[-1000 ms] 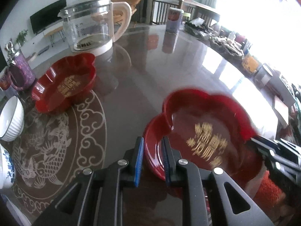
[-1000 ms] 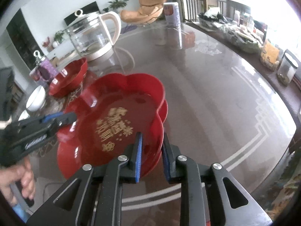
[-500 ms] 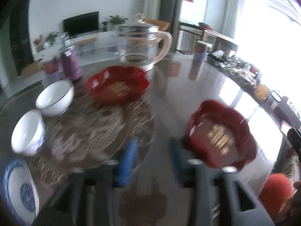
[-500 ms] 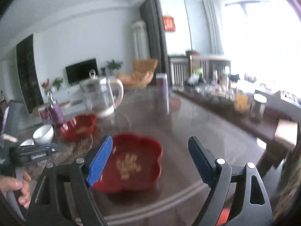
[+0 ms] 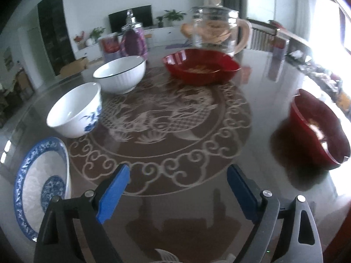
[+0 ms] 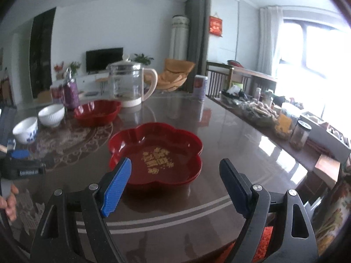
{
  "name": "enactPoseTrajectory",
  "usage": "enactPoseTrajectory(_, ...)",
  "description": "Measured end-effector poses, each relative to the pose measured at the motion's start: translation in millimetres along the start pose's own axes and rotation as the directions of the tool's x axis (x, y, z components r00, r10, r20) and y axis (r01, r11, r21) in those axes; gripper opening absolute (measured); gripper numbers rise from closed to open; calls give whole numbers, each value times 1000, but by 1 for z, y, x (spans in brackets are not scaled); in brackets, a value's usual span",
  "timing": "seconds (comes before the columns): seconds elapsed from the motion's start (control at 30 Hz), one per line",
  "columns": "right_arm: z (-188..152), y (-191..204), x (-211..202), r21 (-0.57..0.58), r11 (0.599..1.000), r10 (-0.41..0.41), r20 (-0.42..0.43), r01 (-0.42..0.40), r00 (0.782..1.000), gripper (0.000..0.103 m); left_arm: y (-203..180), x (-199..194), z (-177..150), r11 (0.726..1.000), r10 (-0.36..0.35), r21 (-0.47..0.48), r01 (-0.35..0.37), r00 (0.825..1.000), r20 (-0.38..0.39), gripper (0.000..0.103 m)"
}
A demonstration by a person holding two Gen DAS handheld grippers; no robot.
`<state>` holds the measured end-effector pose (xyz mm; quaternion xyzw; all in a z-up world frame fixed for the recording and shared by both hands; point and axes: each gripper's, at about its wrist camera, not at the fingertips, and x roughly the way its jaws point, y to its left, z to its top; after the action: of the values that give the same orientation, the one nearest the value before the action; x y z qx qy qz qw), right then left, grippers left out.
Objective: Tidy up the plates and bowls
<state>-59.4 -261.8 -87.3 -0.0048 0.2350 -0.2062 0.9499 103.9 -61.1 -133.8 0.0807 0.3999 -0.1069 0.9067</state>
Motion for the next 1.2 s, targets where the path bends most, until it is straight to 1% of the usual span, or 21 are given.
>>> enactPoseTrajectory(0.07, -3, 2, 3, -9, 1000, 4, -13, -4, 1000, 85, 2, 5, -1, 1000, 31, 5, -31, 999, -13, 90)
enactPoseTrajectory(0.2, -6, -1, 6, 10, 1000, 22, -31, -22, 999, 85, 4, 15, -3, 999, 45, 4, -45, 998, -47, 91)
enactPoseTrajectory(0.3, -6, -2, 6, 15, 999, 29, -31, -28, 999, 85, 8, 25, -6, 999, 40, -20, -42, 995, -91, 92)
enactPoseTrajectory(0.33, -6, -1, 6, 14, 999, 30, -30, -29, 999, 85, 11, 26, -7, 998, 34, -41, -38, 995, -93, 96)
enactPoseTrajectory(0.37, -6, -1, 6, 13, 999, 33, -30, -32, 999, 85, 12, 26, -7, 998, 31, -54, -37, 995, -99, 97)
enactPoseTrajectory(0.5, -8, 4, 8, -1, 999, 42, -36, -42, 998, 85, 18, 31, -8, 996, -11, -88, 0, 992, -126, 99)
enactPoseTrajectory(0.63, -8, 7, 12, -13, 998, 55, -43, -55, 998, 85, 16, 32, -9, 997, -32, -67, 24, 992, -123, 103)
enactPoseTrajectory(0.87, -8, 8, 17, -3, 997, 80, -51, -81, 995, 85, 15, 31, -10, 998, -41, -59, 35, 994, -100, 103)
enactPoseTrajectory(1.2, -7, 3, 19, 35, 995, 97, -39, -95, 995, 85, 15, 30, -11, 998, -40, -59, 34, 994, -99, 103)
